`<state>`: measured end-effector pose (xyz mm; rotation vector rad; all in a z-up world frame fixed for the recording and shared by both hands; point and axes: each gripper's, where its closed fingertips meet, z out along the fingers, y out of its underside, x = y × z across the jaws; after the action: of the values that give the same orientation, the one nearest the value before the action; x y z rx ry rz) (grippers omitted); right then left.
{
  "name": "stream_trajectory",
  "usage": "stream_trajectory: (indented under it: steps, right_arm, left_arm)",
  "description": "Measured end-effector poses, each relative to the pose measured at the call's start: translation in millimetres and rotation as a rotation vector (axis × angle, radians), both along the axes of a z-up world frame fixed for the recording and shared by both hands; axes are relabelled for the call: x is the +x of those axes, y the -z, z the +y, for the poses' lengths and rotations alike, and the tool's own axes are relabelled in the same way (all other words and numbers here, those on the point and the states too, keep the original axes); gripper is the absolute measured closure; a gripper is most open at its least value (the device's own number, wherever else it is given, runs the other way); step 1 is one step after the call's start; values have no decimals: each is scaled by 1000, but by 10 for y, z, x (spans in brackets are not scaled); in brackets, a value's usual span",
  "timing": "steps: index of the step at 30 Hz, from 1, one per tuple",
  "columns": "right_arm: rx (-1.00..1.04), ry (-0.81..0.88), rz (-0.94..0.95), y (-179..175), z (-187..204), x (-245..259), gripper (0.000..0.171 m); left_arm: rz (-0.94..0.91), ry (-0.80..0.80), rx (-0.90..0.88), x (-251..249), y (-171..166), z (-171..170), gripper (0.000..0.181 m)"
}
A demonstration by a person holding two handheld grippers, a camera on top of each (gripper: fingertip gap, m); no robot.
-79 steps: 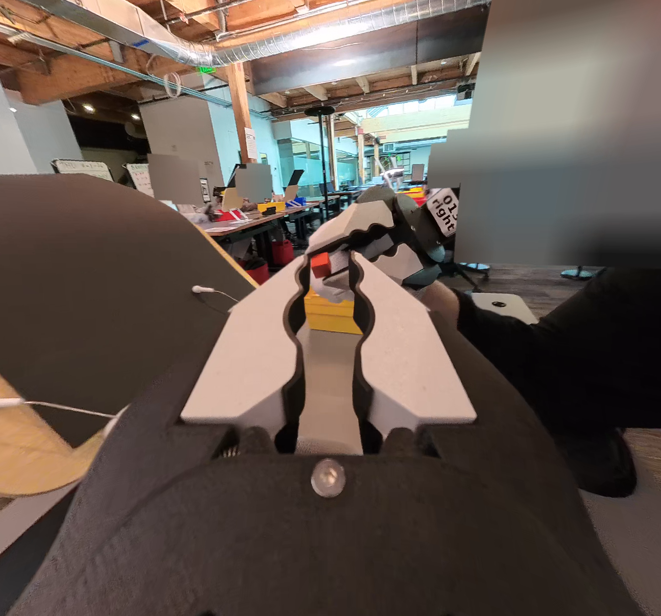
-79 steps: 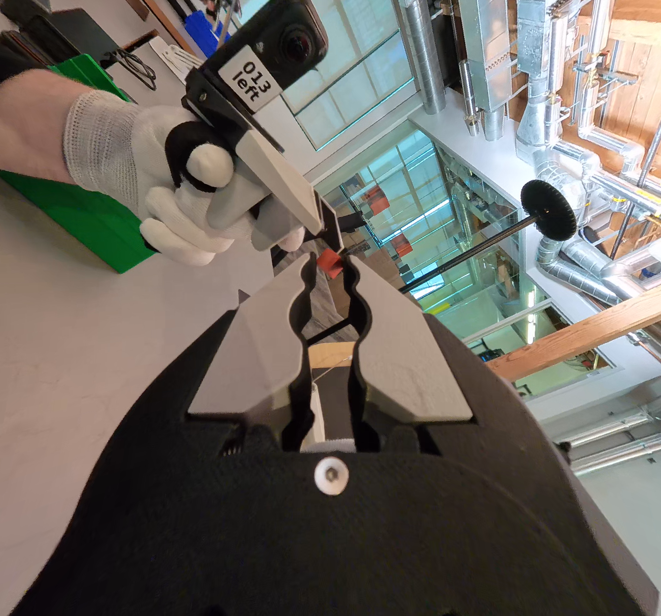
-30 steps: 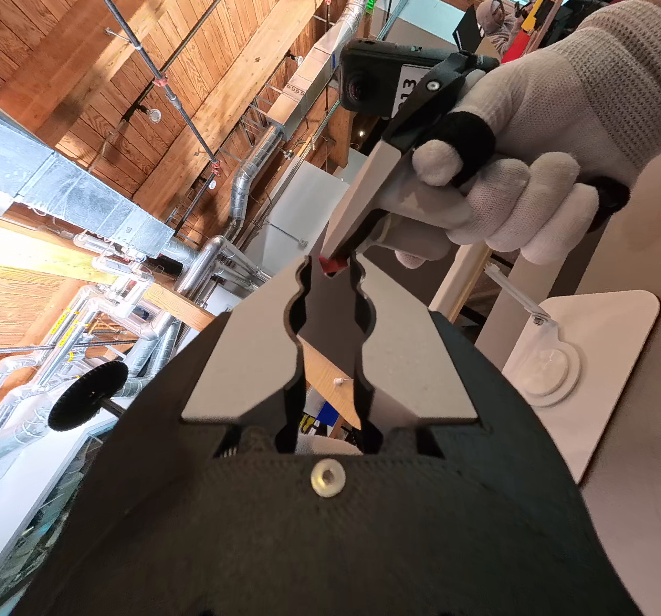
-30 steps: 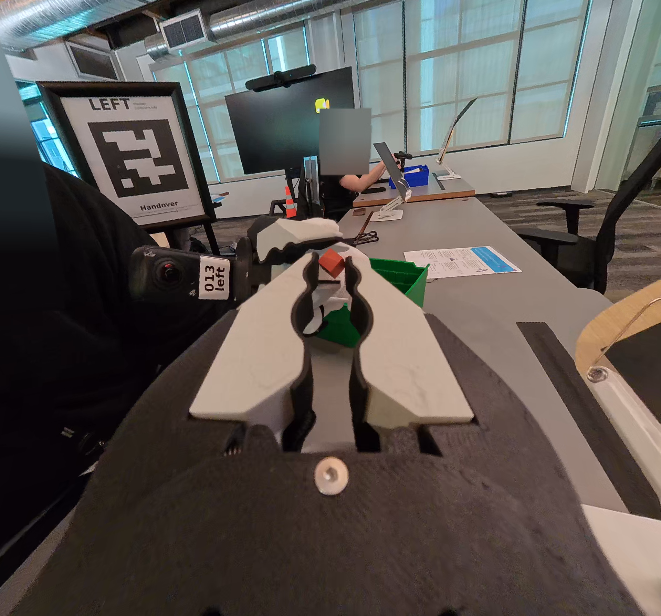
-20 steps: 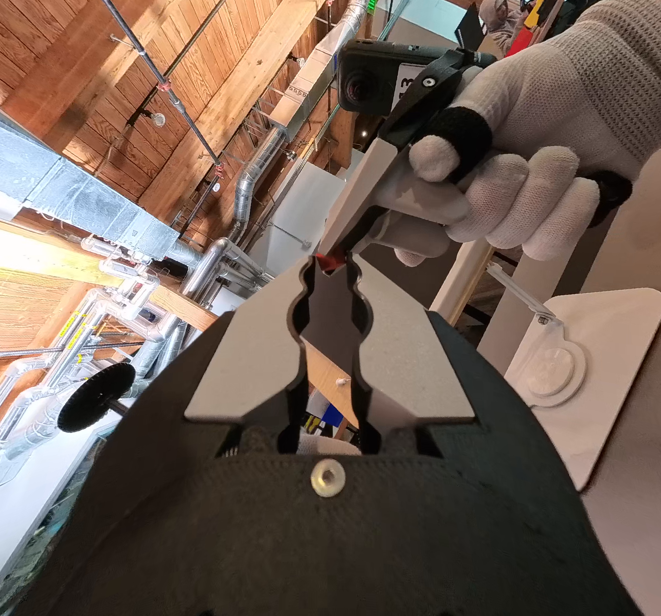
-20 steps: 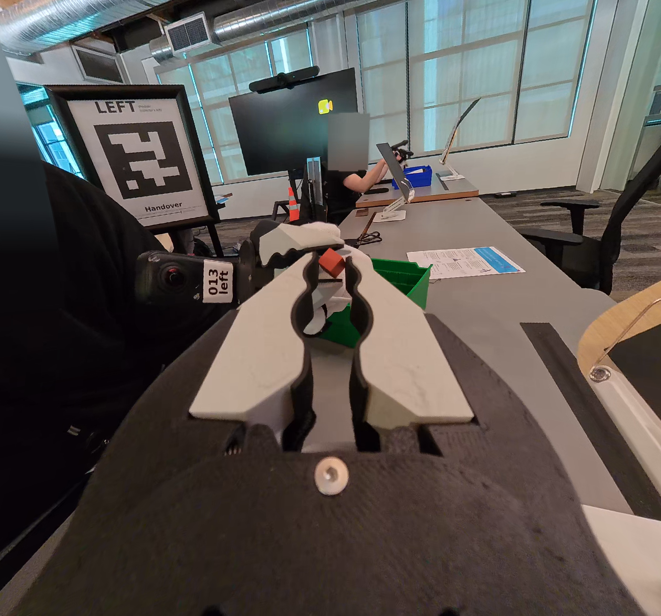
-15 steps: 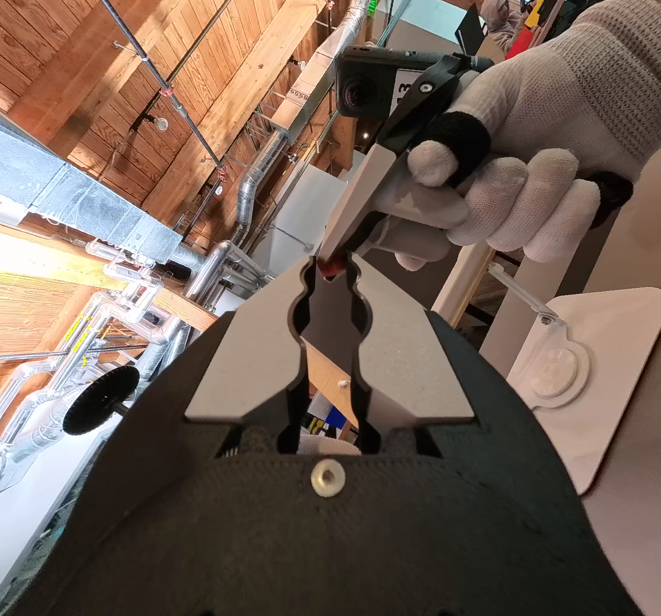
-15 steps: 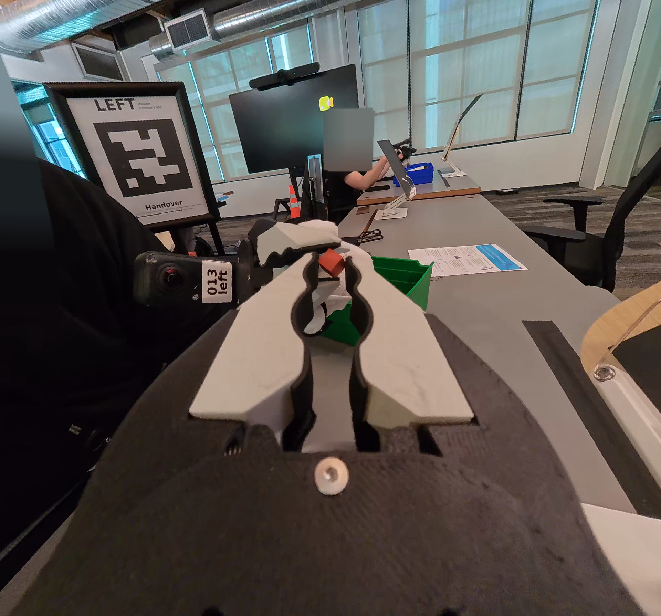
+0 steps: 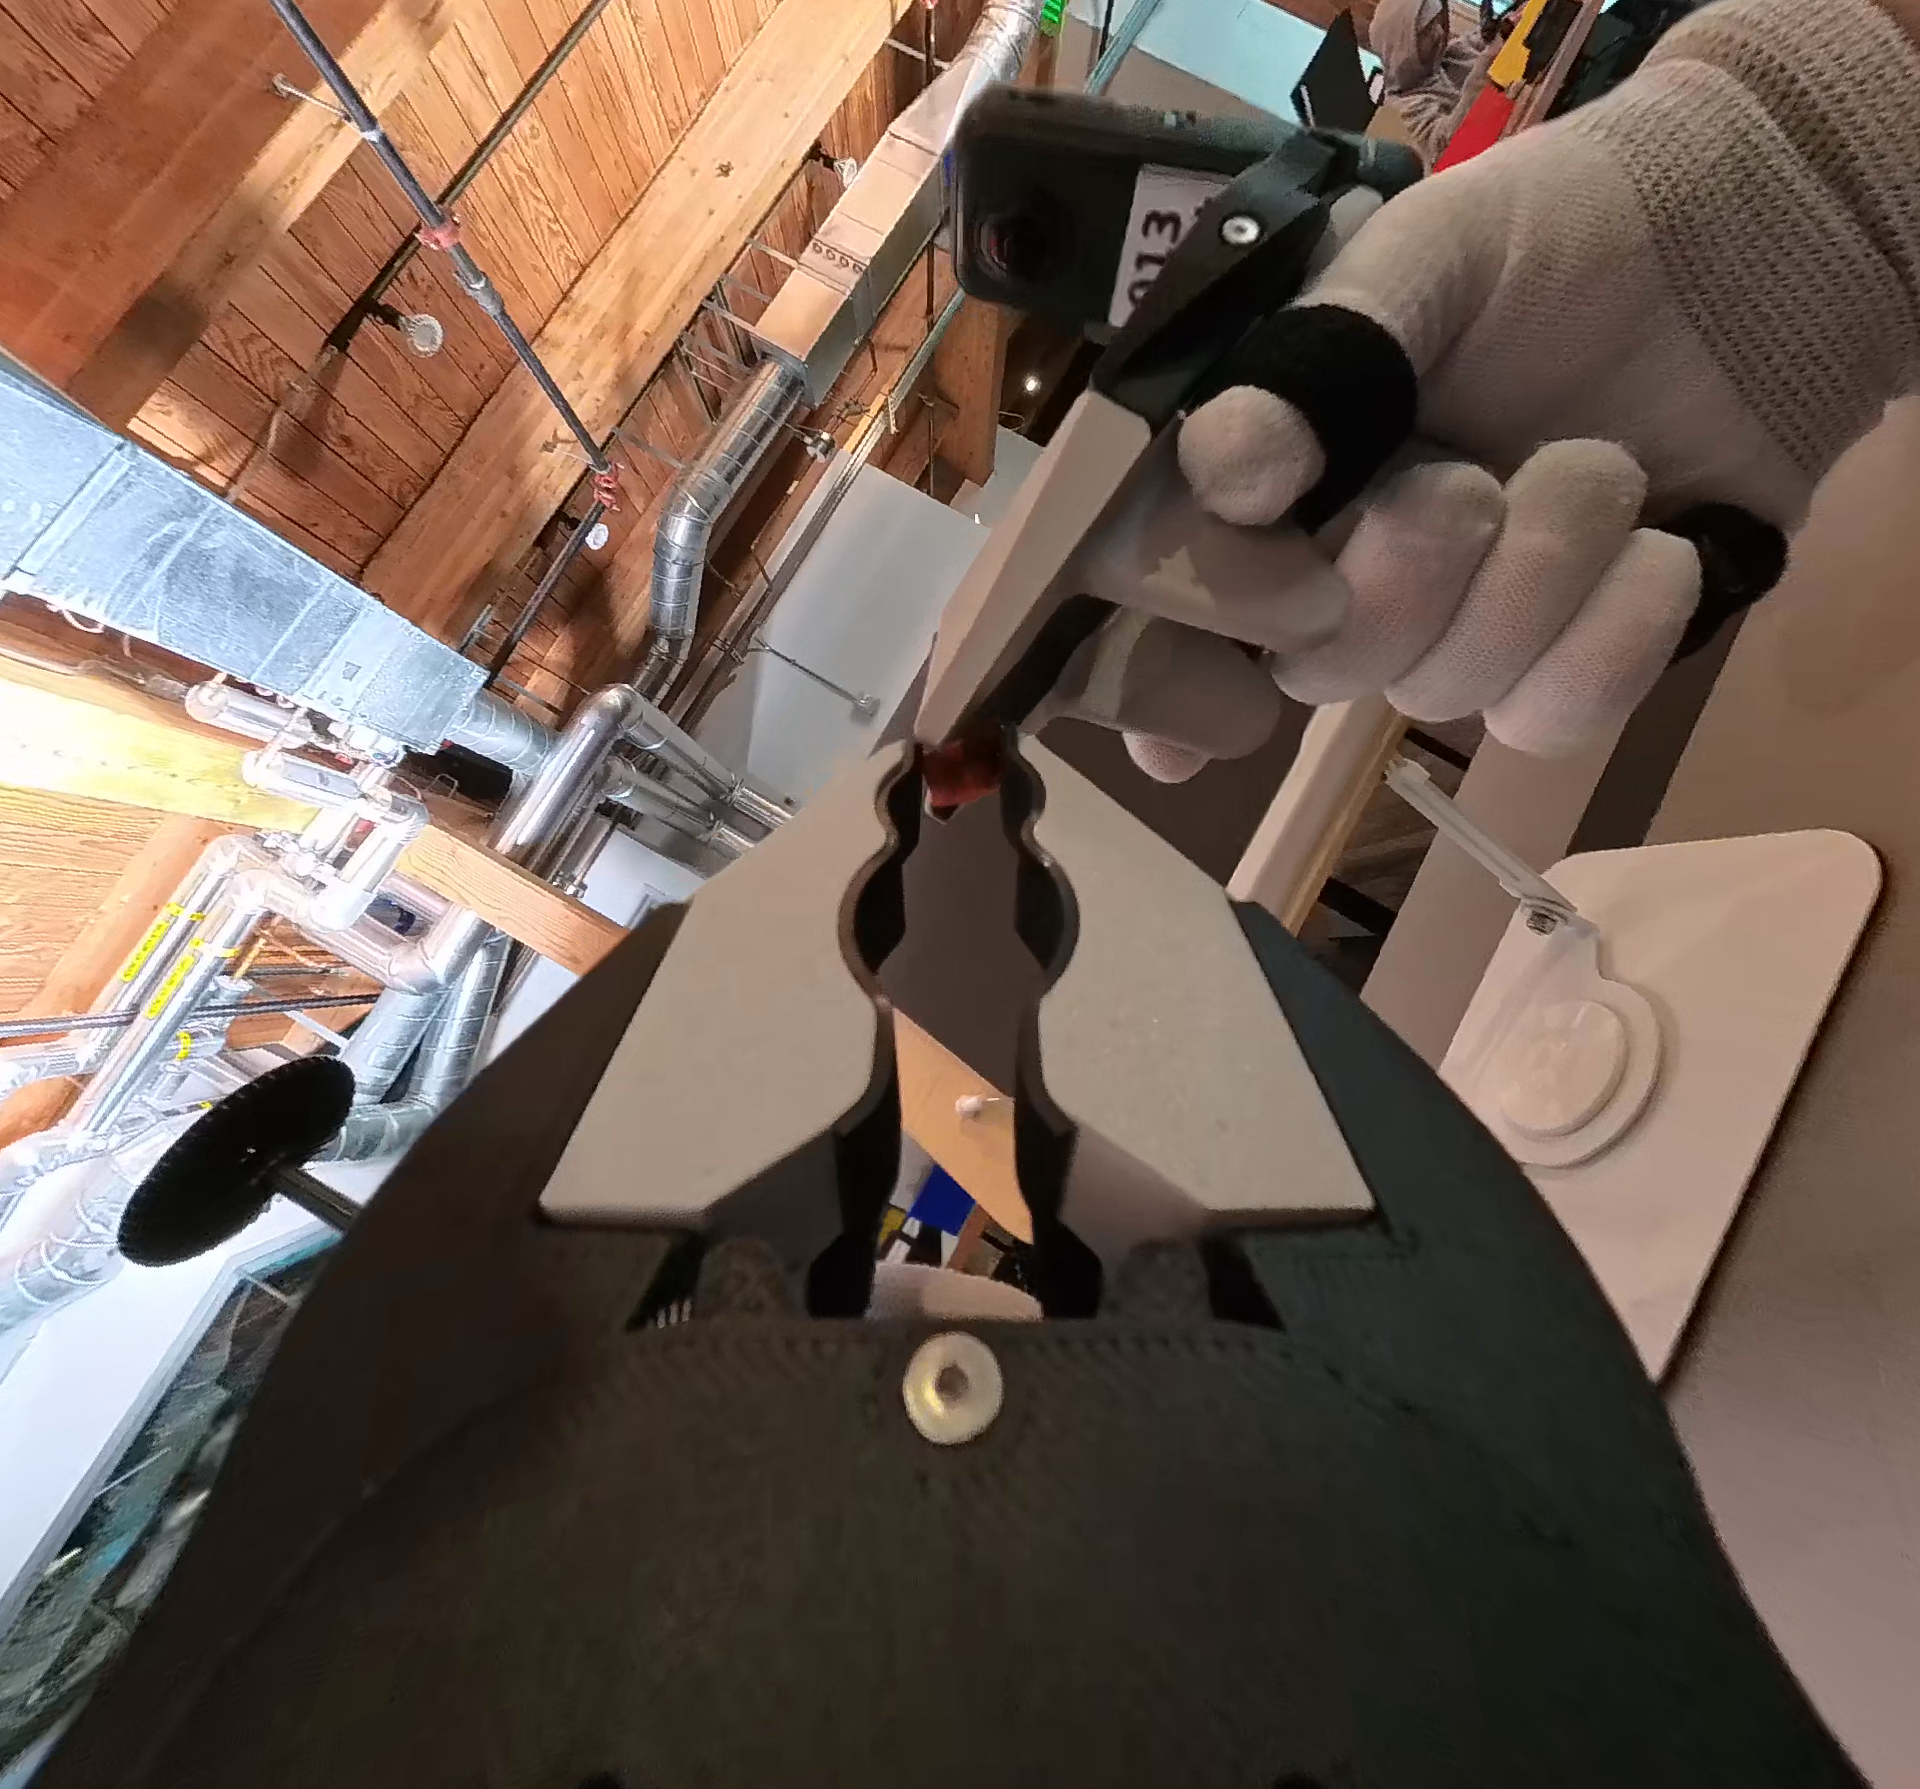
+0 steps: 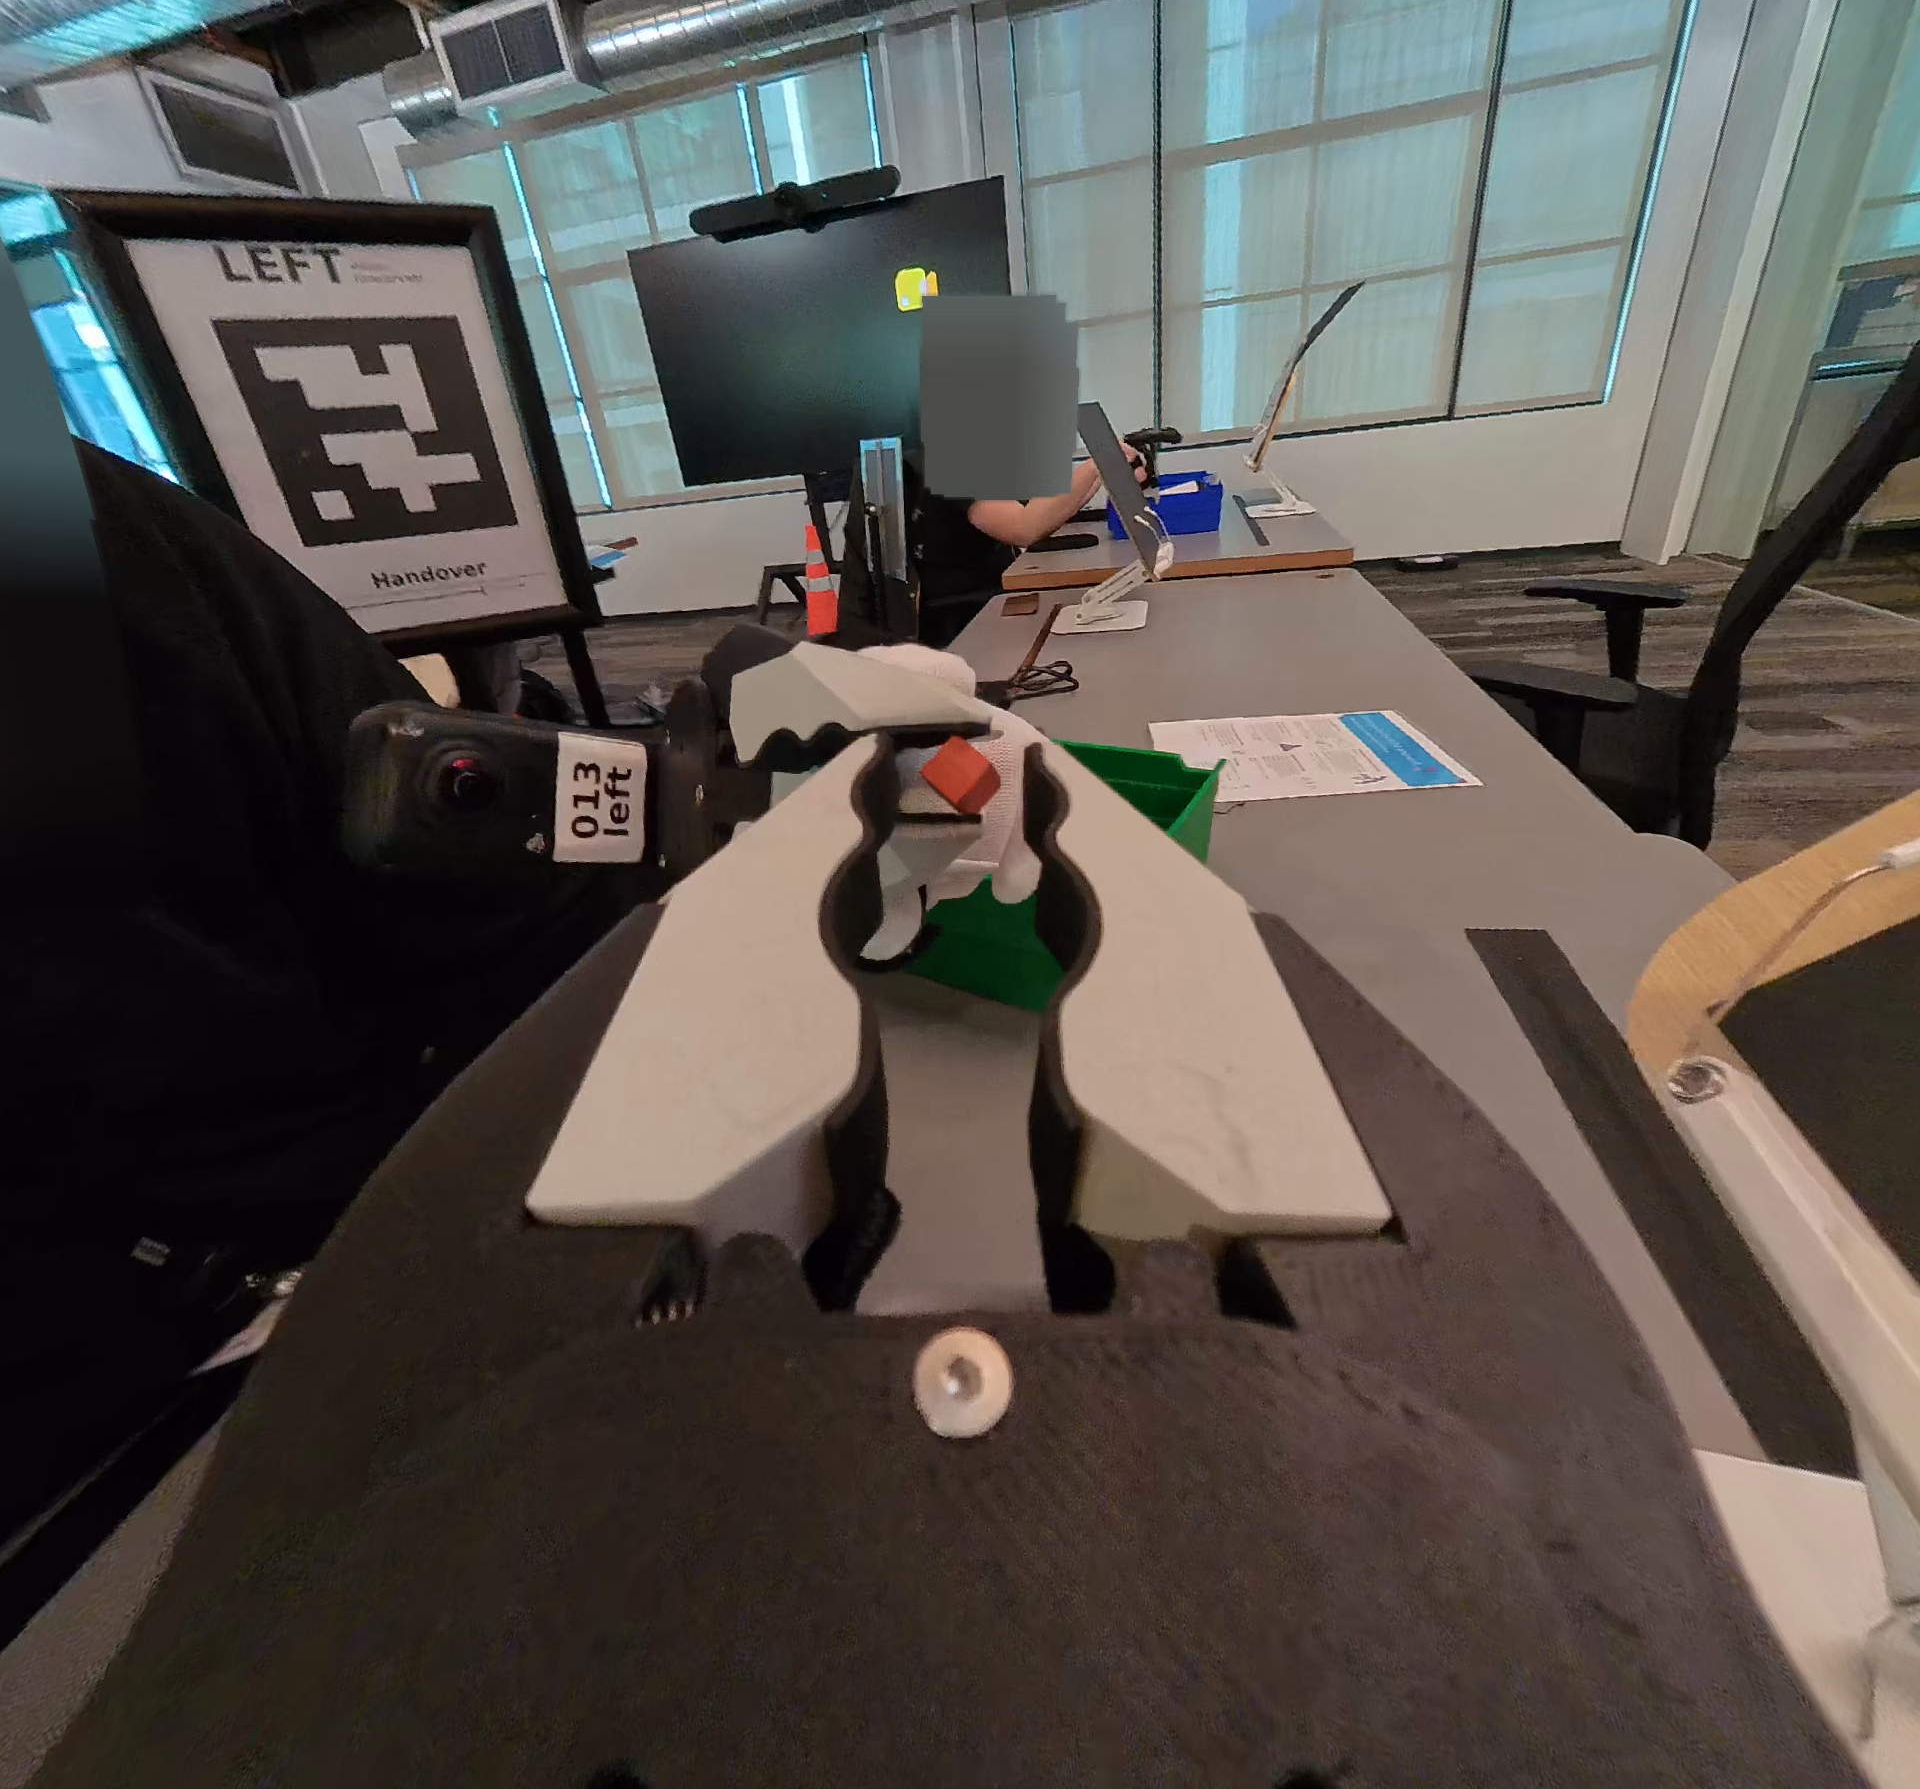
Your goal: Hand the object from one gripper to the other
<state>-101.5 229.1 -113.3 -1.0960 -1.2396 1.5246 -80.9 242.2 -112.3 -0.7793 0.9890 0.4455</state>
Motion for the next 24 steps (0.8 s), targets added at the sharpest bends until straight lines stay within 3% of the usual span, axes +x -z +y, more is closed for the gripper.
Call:
stream_trajectory:
  steps: [7, 17, 24]
  right_arm:
    - [161, 167, -114, 18, 93, 72, 148]
    - [374, 437, -441, 292, 262, -34, 149]
    - [425, 500, -505, 323, 297, -35, 154]
  left_arm:
    - [29, -43, -35, -36, 41, 69, 169]
    - [124, -167, -74, -39, 219, 235, 169]
    - [124, -181, -82, -52, 243, 267, 168]
